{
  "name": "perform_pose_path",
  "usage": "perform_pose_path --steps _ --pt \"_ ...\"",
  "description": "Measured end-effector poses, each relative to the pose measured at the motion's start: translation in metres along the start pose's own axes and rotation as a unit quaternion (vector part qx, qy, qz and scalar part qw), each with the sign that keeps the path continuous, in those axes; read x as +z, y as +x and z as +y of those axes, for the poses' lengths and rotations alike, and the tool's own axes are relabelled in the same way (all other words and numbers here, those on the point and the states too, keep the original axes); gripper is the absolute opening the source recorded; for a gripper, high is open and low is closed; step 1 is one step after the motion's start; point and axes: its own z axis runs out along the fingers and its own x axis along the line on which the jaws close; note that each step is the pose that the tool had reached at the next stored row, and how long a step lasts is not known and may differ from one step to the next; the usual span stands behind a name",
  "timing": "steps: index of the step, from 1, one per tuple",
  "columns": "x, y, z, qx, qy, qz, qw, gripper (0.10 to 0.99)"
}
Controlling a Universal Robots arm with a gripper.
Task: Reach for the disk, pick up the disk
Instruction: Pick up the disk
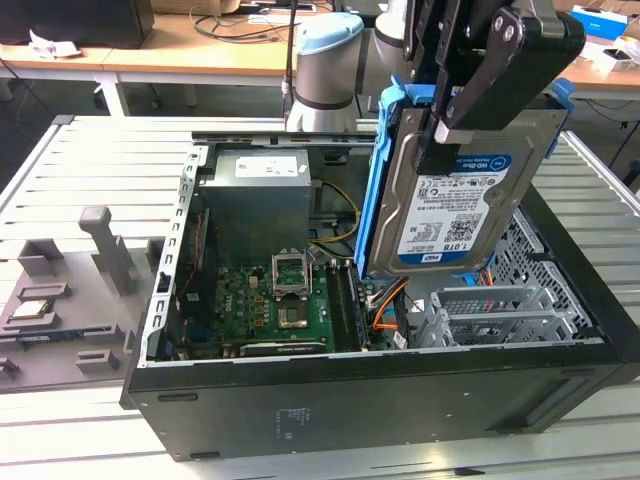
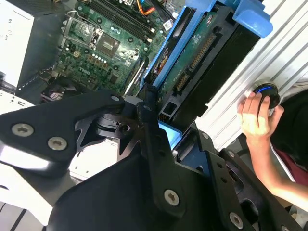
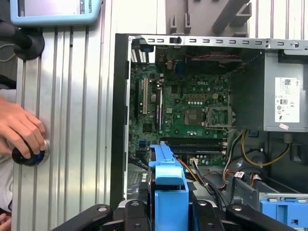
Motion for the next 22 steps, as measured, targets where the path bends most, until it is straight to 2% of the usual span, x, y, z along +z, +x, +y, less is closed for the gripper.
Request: perform_pose_path --steps 5,7,8,9,12,19,22 --pt "0.0013 0.017 0.0006 0.0 0.0 -0.0001 1.0 0.365" --pt "0.0016 0.0175 0.0005 0.0 0.0 -0.0028 1.0 0.365" --pt "0.0018 0.0175 0.0004 0.001 0.0002 -0.0067 1.0 0.365" --pt "0.0019 0.0175 0.0004 0.001 0.0002 -0.0081 1.0 0.365" --pt "0.0029 0.0175 -0.0004 0.002 0.0002 -0.0085 1.0 0.365" --pt "0.0054 0.0127 -0.0202 0.002 -0.0001 -0.0081 1.0 0.365" --pt "0.0052 0.012 -0.0254 0.002 -0.0001 -0.008 1.0 0.365"
